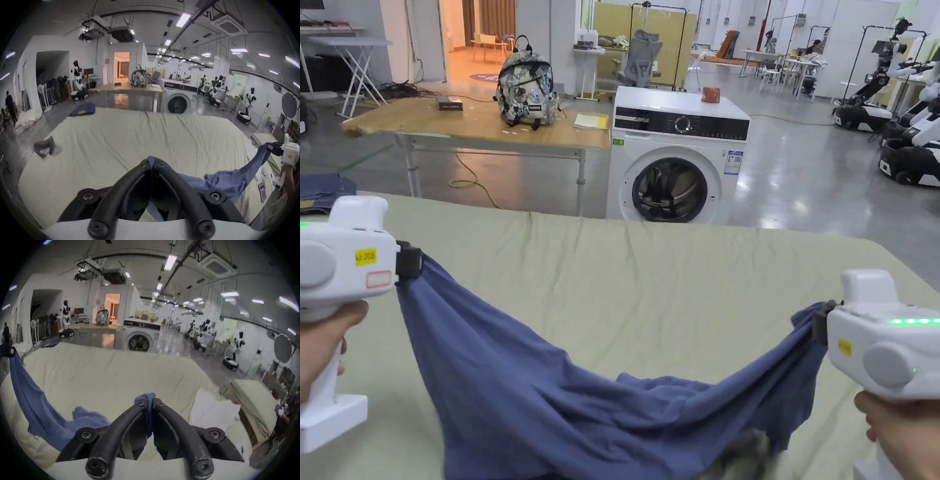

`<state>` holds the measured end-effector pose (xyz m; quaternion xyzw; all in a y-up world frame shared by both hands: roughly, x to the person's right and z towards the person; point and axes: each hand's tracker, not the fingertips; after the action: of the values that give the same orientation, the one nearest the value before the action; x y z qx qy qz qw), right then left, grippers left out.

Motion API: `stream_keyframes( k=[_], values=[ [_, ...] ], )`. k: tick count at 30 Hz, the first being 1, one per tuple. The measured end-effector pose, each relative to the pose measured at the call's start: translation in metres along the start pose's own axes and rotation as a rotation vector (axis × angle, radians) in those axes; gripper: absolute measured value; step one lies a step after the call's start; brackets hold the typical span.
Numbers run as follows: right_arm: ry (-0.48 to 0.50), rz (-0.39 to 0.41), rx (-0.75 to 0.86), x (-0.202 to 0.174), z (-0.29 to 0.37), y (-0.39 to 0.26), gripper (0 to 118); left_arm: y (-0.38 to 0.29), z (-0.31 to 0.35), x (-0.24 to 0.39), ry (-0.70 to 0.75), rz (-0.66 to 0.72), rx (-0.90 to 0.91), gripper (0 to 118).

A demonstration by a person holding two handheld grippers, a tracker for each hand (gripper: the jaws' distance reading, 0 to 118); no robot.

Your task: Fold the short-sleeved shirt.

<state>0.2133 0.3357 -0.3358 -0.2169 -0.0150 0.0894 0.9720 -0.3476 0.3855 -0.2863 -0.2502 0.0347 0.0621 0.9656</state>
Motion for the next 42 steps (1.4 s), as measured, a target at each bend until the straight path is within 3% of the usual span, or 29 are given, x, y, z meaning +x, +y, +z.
stream_keyframes(
  k=[6, 19, 27, 33, 42],
  values=[
    [-0.059, 0.006, 0.105, 0.02, -0.003, 0.061, 4, 0.05, 0.015, -0.035, 0.07, 0.033, 0.075, 0],
    [-0.12, -0.002, 0.246, 0.022, -0.017, 0.173, 4, 0.144, 0.022, -0.065, 0.147, 0.062, 0.179, 0],
    [-0.117, -0.07, 0.269, 0.025, -0.042, 0.215, 4, 0.178, 0.012, -0.072, 0.164, 0.058, 0.206, 0],
    [-0.117, -0.114, 0.257, 0.02, -0.057, 0.202, 4, 0.163, -0.007, -0.068, 0.181, 0.038, 0.197, 0],
    [-0.127, -0.077, 0.16, 0.017, -0.061, 0.107, 4, 0.067, -0.035, -0.065, 0.179, 0.032, 0.083, 0]
  ],
)
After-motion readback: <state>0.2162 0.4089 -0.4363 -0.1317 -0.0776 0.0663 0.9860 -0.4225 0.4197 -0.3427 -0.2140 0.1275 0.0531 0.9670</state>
